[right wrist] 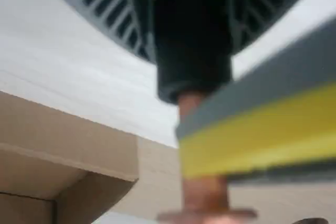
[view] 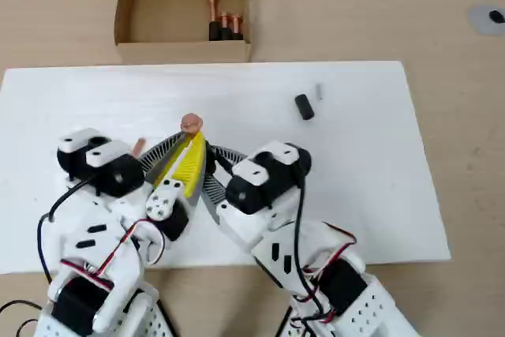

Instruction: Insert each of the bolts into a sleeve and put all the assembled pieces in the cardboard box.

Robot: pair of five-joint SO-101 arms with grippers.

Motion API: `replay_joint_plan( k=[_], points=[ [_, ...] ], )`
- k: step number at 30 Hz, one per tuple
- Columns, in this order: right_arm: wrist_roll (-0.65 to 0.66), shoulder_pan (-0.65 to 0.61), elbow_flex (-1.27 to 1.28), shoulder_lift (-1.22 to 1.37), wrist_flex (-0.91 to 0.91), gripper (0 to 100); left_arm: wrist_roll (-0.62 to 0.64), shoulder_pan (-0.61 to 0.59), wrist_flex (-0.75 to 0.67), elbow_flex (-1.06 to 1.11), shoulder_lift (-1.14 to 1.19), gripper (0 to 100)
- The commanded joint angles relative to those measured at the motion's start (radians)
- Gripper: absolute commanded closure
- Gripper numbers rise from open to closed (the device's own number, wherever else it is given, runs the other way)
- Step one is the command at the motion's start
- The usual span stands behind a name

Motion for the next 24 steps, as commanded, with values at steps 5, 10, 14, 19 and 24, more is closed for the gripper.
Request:
replay_joint_plan(
  k=[5,10,14,19,24],
  points=[
    [-0.025,0.064,-0.087,-0.008,-0.005,98.9,-0.012,0.003,0.021,-0.052,-0.008,99],
    [-0.025,0.064,-0.091,-0.008,0.023,98.9,-0.012,0.002,0.021,-0.058,-0.008,99],
    [-0.025,0.064,-0.105,-0.008,0.028,98.9,-0.015,0.000,0.023,-0.081,-0.007,99],
    [-0.020,0.064,-0.116,-0.008,0.028,98.9,-0.054,0.002,0.025,-0.086,-0.007,96],
    [-0.018,0.064,-0.131,0.027,0.028,98.9,0.017,0.009,0.107,-0.124,-0.004,86]
  ],
)
